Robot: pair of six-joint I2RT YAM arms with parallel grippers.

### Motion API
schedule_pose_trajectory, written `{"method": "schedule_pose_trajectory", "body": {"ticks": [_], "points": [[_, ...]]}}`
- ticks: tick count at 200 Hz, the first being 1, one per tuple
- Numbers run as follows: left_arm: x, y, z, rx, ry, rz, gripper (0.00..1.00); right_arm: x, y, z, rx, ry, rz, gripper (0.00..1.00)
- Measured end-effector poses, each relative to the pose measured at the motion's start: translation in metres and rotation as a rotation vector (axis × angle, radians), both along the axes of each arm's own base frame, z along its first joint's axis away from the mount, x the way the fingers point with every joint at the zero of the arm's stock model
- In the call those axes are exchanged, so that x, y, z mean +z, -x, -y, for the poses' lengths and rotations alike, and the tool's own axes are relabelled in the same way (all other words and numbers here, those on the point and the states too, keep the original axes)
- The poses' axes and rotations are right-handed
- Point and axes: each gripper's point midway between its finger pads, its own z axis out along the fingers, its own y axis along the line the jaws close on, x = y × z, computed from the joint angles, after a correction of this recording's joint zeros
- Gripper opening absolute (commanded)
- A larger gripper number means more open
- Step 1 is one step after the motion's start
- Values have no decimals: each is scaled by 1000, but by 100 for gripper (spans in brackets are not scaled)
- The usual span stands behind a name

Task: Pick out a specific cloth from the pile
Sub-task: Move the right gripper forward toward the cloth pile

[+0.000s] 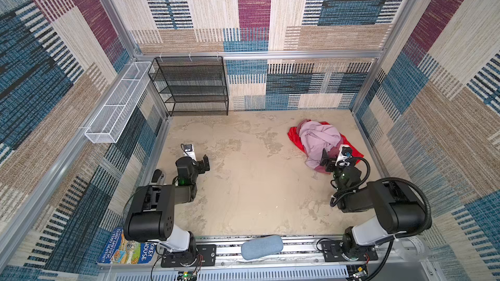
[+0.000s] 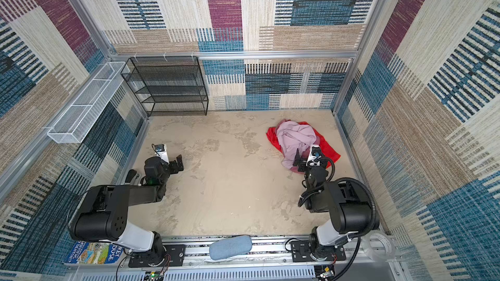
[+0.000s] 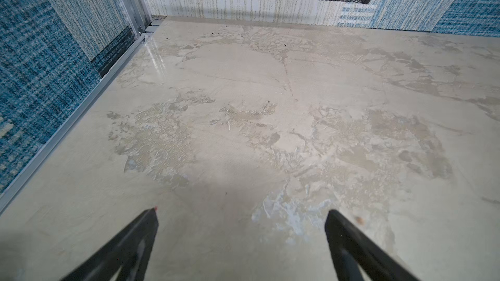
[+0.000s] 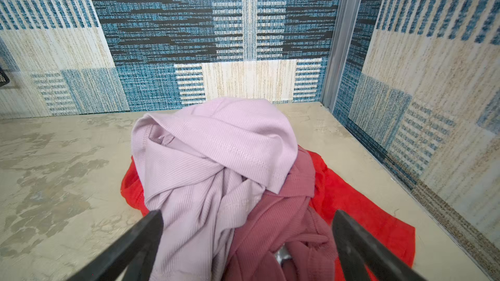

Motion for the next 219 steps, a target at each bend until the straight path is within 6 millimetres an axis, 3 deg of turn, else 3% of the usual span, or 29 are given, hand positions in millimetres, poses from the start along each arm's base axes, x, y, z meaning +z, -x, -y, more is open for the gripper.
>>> {"method": "schedule_pose_trajectory", "body": {"ticks": [172,200,219], "points": [[0,0,0,0,0,0,100,0,0,-1,5,-4,-1,100],[0,0,0,1,0,0,87,0,0,-1,5,-4,-1,98],[5,-1,0,-1,-1,0,76,3,-1,-1,6,-3,0,83]]}}
